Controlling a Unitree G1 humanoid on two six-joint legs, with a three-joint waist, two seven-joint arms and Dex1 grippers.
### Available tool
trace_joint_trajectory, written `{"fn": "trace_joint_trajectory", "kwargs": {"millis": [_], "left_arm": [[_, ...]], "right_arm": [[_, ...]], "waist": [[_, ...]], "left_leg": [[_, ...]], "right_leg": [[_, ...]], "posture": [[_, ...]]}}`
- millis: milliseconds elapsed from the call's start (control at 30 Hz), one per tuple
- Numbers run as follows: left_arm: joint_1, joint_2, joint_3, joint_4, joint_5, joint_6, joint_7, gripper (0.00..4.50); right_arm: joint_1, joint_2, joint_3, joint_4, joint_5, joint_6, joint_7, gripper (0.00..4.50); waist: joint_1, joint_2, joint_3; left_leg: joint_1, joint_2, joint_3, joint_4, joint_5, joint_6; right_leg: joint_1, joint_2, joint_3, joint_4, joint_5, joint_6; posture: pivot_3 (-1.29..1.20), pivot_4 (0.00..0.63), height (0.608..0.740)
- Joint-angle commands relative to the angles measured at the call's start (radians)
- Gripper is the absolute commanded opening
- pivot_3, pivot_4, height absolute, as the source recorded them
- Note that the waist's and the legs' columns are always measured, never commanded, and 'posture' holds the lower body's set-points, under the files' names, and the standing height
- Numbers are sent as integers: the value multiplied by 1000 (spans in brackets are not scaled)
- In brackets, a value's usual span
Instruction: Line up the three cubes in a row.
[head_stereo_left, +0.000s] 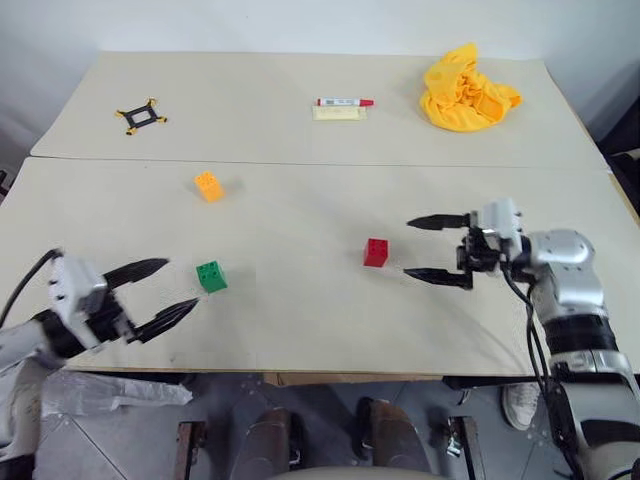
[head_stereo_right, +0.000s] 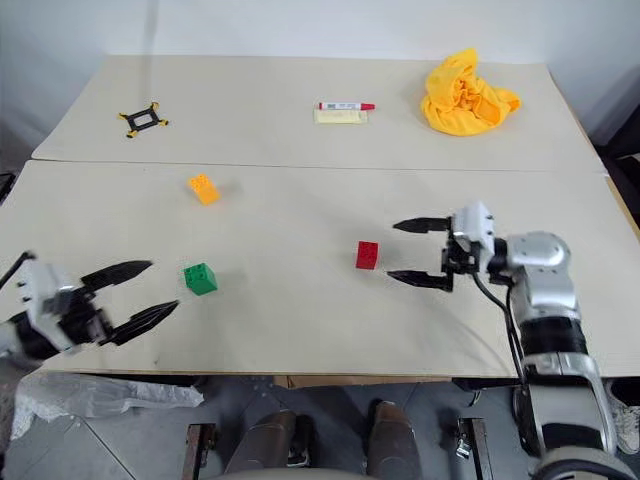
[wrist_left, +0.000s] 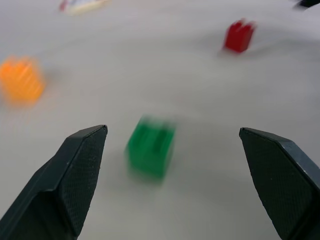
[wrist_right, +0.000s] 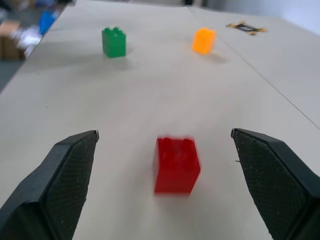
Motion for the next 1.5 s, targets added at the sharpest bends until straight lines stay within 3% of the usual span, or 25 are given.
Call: {"fn": "trace_joint_trajectory", "kwargs": {"millis": [33,200,333,533,733,833,933,1200,1367,1500], "left_arm": [[51,40,87,73,-34,-3,-60,4500],[101,68,82,213,28,-92,-124,4500],[58,45,50,168,4,-86,-91,4500],[-121,15,-113,123,47,-91,-41,4500],[-360,-13,-316,317,178,-153,-42,4500],[-410,-10,-356,384,200,-176,-62,4500],[-439,-8,-368,425,199,-194,-80,3912],[-502,4,-392,391,144,-128,-175,1479],[-677,-23,-497,320,117,-16,-264,1480],[-903,-148,-651,535,262,-138,-281,1480]], "right_arm": [[111,-21,-25,-121,66,16,62,4454],[212,-11,-26,-186,84,-12,46,4454],[219,-1,-38,-209,103,-31,30,4454],[213,-20,-36,-233,128,7,37,4454],[242,-6,4,-332,145,81,22,4454],[250,14,8,-380,154,95,-9,4454],[261,37,7,-423,161,104,-46,4500],[319,52,-15,-484,157,108,-106,4500],[333,35,-70,-504,192,137,-152,4500],[334,8,-118,-510,189,148,-191,4500]], "waist": [[2,0,0],[3,0,0],[5,0,0],[12,0,0],[11,0,0],[5,0,0],[6,-1,0],[16,-1,0],[17,-2,0],[37,-2,-1]], "left_leg": [[0,0,0,0,0,0],[1,0,1,0,0,0],[1,1,1,0,-1,-1],[1,-1,-1,1,-1,-1],[2,-1,1,1,-1,-1],[2,-1,2,1,0,-1],[2,-1,2,0,0,-1],[1,-2,0,2,0,0],[1,-2,1,2,0,0],[1,-4,1,3,0,1]], "right_leg": [[0,0,0,0,0,0],[0,-1,2,1,0,0],[0,-1,1,1,0,-1],[0,-3,2,2,0,-1],[0,-1,1,4,0,-1],[-1,-1,1,5,0,-1],[-2,-1,0,5,0,-1],[-1,-2,1,5,0,-1],[-1,-1,1,5,0,-1],[0,-2,1,5,0,0]], "posture": [[0,150,740],[0,150,740],[0,150,740],[0,150,740],[0,150,740],[0,150,740],[0,150,740],[0,150,740],[0,150,740],[0,150,740]]}}
